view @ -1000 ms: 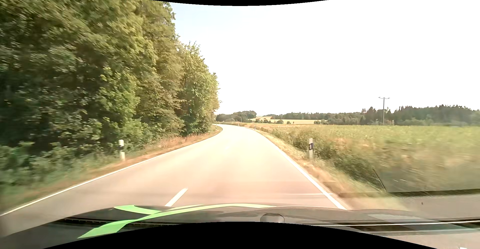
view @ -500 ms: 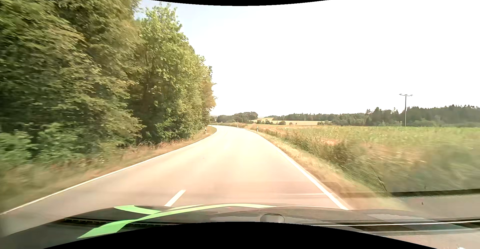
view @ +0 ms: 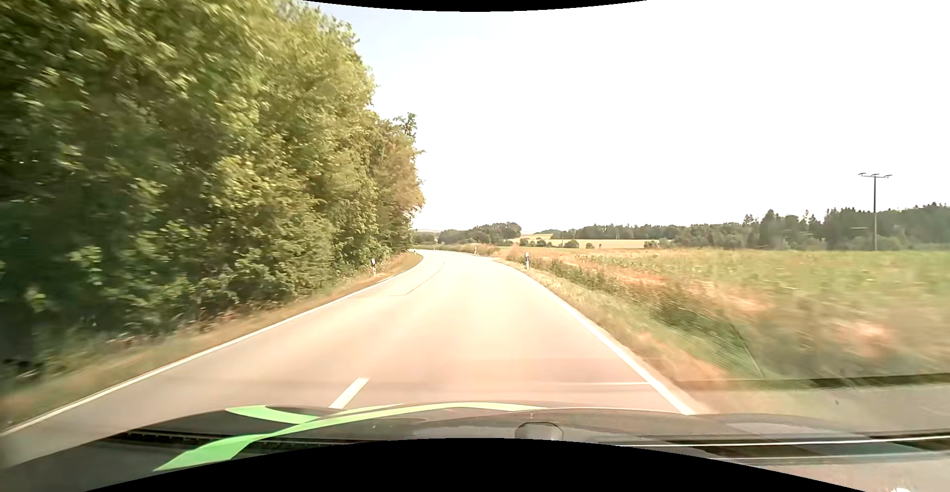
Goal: Follow the waypoints while adhering to traffic rules and regulations
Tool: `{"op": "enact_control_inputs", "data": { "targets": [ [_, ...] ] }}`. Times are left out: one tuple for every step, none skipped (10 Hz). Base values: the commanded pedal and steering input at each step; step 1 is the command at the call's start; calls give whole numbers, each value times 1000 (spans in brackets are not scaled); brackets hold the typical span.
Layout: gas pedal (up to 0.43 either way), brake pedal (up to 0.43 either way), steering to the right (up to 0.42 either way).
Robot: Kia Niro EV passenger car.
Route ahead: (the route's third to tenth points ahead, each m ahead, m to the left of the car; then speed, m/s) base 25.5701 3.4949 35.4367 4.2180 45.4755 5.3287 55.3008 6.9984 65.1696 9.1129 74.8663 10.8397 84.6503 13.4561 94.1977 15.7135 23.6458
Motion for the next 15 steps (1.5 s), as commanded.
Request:
{"op": "enact_control_inputs", "data": {
  "targets": [
    [189, 0, -21],
    [189, 0, -21],
    [189, 0, -21],
    [169, 0, -22],
    [110, 0, -22],
    [79, 0, -22],
    [67, 0, -22],
    [67, 0, -22],
    [67, 0, -22],
    [67, 0, -22],
    [67, 0, -22],
    [67, 0, -22],
    [79, 0, -22],
    [98, 0, -22],
    [110, 0, -21]
  ]
}}
